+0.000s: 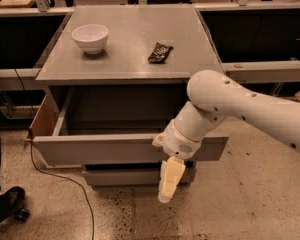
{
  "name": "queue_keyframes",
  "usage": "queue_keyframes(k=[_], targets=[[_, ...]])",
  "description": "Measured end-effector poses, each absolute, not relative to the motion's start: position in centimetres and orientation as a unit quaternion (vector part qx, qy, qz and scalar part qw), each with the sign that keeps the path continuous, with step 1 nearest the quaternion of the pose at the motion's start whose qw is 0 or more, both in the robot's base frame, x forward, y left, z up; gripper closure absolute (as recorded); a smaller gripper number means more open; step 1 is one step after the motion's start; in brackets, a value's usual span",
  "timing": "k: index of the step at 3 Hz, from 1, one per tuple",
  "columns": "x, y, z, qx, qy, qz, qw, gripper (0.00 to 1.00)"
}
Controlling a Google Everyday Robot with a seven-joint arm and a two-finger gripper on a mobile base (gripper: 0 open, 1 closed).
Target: Open top drawer
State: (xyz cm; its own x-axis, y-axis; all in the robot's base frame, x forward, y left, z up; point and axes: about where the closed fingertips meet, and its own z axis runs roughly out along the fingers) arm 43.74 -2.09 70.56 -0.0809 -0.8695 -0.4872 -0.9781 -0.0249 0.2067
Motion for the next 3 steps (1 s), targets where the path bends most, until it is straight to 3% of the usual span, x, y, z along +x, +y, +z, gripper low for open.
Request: queue_keyframes(k=[1, 3], targets=[[42.1, -1.9, 70.5, -0.67, 0.684, 0.276, 0.084, 0.0], [46.9, -3.6, 73.9, -0.68, 0.692, 0.206, 0.128, 0.0]])
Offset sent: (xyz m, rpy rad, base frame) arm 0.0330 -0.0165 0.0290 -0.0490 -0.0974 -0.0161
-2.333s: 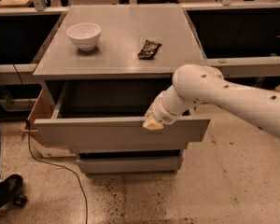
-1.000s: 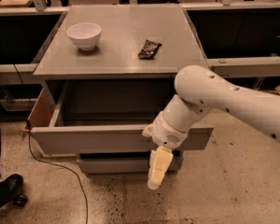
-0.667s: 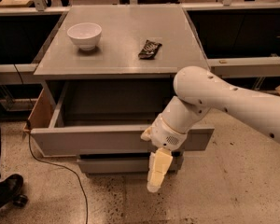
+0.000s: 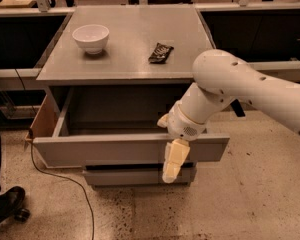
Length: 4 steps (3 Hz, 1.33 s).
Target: Open top drawer
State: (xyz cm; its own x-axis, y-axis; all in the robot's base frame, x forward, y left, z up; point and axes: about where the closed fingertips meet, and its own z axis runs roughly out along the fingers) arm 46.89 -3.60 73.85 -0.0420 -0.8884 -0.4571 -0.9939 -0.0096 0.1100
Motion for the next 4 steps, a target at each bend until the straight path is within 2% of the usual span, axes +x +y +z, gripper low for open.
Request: queue_keyframes(k=[3, 4], targets=[[48.6, -3.9, 67.8, -0.653, 0.715, 0.209, 0.134, 0.0], [47.4, -3.8, 67.7, -0.654, 0.713, 0.221, 0.123, 0.25]])
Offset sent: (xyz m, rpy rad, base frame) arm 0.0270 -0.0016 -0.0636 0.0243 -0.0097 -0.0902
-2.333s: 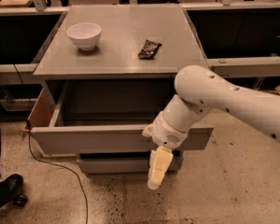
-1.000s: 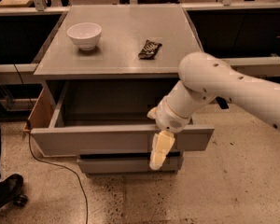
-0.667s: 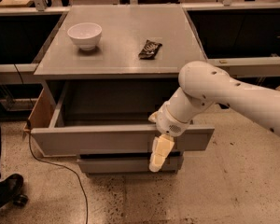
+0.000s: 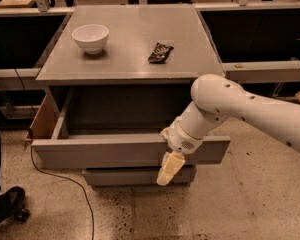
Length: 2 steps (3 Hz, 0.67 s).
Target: Open top drawer
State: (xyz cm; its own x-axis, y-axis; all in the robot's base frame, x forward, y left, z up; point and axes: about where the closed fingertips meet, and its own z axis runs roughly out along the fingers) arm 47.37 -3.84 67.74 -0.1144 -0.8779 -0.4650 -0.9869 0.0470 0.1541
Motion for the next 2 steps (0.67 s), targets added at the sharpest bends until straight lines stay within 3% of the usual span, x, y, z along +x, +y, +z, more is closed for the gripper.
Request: queue_keyframes(k=[1, 2], targets=[[46.23, -3.77, 68.75, -0.657, 0.709, 0.229, 0.116, 0.58], [46.22, -3.76, 68.89, -0.657, 0.709, 0.229, 0.116, 0.81]])
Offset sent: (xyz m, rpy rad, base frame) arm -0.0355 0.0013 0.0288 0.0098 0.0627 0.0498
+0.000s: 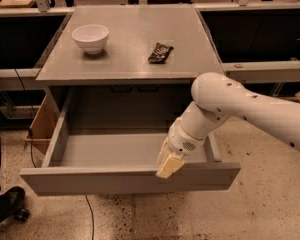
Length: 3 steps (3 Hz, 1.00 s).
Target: Open top drawer
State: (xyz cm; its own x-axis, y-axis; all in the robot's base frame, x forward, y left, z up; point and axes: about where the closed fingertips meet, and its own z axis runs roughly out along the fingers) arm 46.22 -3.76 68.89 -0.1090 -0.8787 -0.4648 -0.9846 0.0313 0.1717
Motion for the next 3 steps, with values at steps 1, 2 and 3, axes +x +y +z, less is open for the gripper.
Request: queue_keyframes(k=[1, 2, 3], targets=[[44.51, -3.24, 70.0, -0.662, 0.7, 0.247, 0.105, 0.88], [44.37, -3.19, 69.96, -0.662, 0.699, 0.249, 0.104, 0.88], [43.74, -3.11, 70.15, -0.659, 0.7, 0.256, 0.1, 0.69]])
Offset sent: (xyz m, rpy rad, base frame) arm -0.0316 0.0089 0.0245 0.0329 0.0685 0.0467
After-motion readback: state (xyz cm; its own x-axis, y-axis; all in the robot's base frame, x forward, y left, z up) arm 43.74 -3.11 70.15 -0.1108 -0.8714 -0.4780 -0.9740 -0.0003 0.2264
